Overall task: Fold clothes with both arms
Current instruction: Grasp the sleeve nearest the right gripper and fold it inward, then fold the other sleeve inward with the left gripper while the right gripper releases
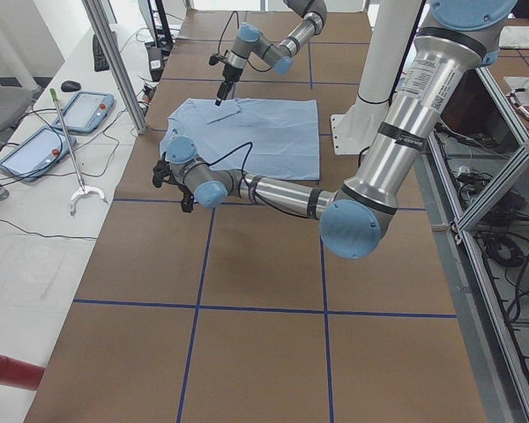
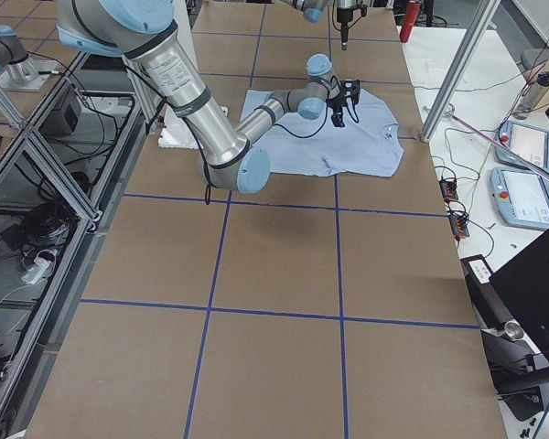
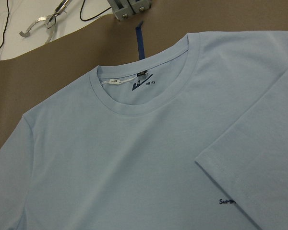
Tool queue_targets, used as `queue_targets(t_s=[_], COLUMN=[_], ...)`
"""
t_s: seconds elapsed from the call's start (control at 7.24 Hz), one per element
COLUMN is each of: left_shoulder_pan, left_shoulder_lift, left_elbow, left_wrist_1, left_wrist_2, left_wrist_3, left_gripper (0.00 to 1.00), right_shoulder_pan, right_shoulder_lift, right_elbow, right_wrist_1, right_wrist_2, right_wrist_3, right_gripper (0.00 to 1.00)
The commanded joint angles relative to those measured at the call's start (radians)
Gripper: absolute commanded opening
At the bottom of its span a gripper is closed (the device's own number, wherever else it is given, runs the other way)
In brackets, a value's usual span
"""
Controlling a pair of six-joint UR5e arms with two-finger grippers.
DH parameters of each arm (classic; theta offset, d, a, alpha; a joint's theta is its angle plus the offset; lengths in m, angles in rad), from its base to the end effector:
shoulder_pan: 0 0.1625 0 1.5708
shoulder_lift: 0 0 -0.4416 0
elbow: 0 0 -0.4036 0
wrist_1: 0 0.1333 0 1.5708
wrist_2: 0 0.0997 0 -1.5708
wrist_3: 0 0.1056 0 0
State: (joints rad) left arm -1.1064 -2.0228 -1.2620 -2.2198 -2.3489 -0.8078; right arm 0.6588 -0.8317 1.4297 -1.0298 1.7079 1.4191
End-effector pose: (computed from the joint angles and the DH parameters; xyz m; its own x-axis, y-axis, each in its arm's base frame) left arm 0.2677 -0.6666 0.4840 0.5128 0.0754 -0.8552 0.0811 0.9874 0.1357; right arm -0.5343 -0.5640 0.2149 0.4039 0.1234 0.9064 -0.4524 0.8881 0.0807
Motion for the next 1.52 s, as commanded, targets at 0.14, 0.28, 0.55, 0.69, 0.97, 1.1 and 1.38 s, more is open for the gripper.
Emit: queue_targets(t_s=[0.14,0.28,0.55,0.69,0.97,1.1,1.38], left_shoulder_pan=[0.112,0.125,0.137,0.137,0.138,0.140,0.152], left_shoulder_lift=[-0.109,-0.112,-0.139,-0.139,-0.143,-0.143,-0.143], left_elbow=[0.118,0.136,0.177,0.194,0.213,0.216,0.219], left_wrist_1=[-0.066,-0.075,-0.081,-0.084,-0.101,-0.103,-0.107], left_wrist_2=[0.118,0.134,0.155,0.180,0.206,0.206,0.206], left_wrist_3=[-0.166,-0.168,-0.166,-0.166,-0.166,-0.166,-0.168], left_gripper=[0.76,0.74,0.72,0.72,0.70,0.67,0.60], right_shoulder_pan=[0.001,0.001,-0.002,-0.005,-0.008,-0.008,-0.008], right_shoulder_lift=[-0.044,-0.049,-0.050,-0.050,-0.049,-0.049,-0.050], right_elbow=[0.037,0.034,0.032,0.031,0.029,0.029,0.029], right_wrist_1=[0.005,0.008,0.010,0.010,0.010,0.010,0.011], right_wrist_2=[0.001,0.001,-0.002,-0.005,-0.007,-0.007,-0.007], right_wrist_3=[0.000,-0.002,0.000,0.001,0.001,0.000,0.000], right_gripper=[1.00,1.00,1.00,1.00,1.00,1.00,1.00])
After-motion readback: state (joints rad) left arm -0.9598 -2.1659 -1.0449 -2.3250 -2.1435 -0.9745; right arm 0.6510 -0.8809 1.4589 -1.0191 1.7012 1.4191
